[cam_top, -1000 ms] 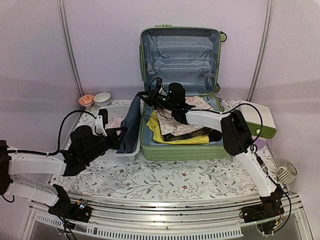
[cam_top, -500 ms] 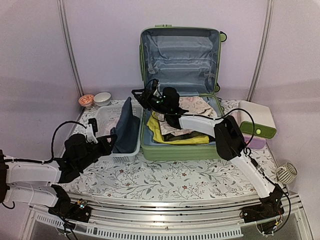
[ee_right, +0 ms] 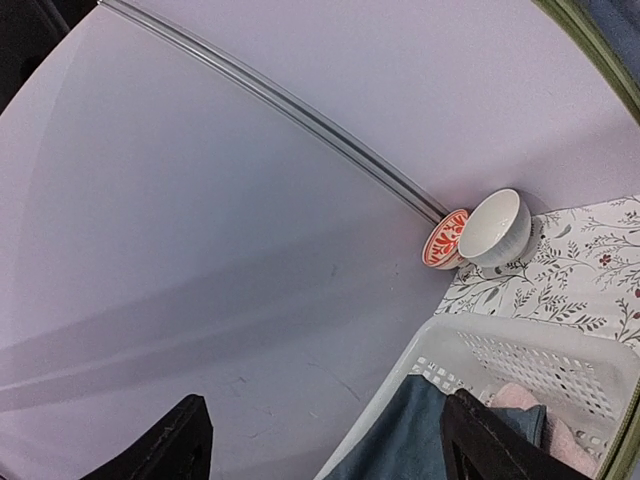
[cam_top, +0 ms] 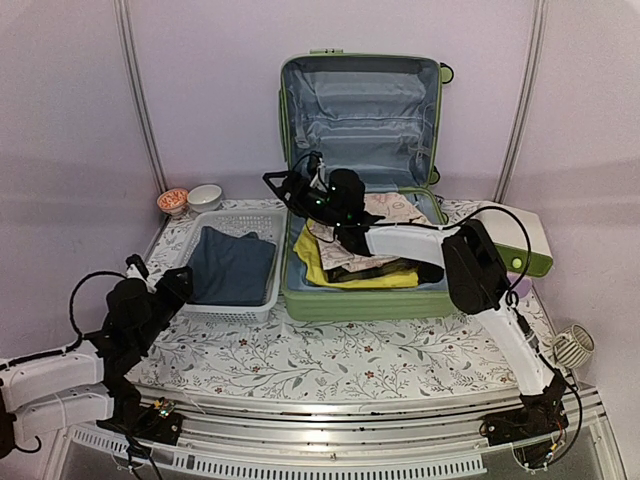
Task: Open, take out, and arrange the luggage
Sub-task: Place the clothes in the bin.
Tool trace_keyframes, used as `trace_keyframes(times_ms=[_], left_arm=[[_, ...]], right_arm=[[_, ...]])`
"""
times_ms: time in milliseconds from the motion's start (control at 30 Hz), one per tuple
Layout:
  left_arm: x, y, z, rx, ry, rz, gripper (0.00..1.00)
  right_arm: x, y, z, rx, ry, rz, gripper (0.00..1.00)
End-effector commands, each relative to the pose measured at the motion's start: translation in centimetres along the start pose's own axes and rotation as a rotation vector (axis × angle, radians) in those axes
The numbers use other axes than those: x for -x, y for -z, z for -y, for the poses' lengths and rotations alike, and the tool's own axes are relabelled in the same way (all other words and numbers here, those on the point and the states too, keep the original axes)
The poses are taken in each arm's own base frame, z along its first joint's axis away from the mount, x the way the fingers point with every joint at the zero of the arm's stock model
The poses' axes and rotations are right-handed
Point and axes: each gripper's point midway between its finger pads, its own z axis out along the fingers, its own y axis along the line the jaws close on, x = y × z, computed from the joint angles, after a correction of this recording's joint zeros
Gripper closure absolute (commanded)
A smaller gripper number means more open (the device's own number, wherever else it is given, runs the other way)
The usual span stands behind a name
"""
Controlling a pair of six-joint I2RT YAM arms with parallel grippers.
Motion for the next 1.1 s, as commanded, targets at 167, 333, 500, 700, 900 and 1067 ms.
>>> trace_keyframes(times_ms=[167, 333, 500, 700, 900, 1067], left_arm=[[4.6, 1.7, -1.8, 0.406, -0.190, -0.009, 0.02], [6.5, 0.3, 2.4, 0.396, -0.434, -0.097, 0.03], [5.1, -1.0, 7.7, 0.143, -0.546, -0.204, 0.18], [4.6, -1.5, 7.4, 0.155, -0.525, -0.239, 0.31], [1.9, -3.9, 7.7, 0.135, -0.633, -0.378, 0.23], [0.2, -6.3, 7.1, 0.178, -0.629, -0.476, 0.02]], right_arm=[[5.7, 4.8, -9.6, 0.059, 0.138, 0.015, 0.18], [6.9, 9.1, -11.0, 0.026, 0.187, -0.025, 0.18], [7.0, 14.8, -11.5, -0.077, 0.304, -0.108, 0.17], [7.0, 22.7, -10.1, -0.326, 0.464, -0.128, 0.12], [6.6, 27.5, -6.7, -0.562, 0.457, -0.193, 0.03], [7.5, 29.9, -4.3, -0.756, 0.460, -0.188, 0.01]])
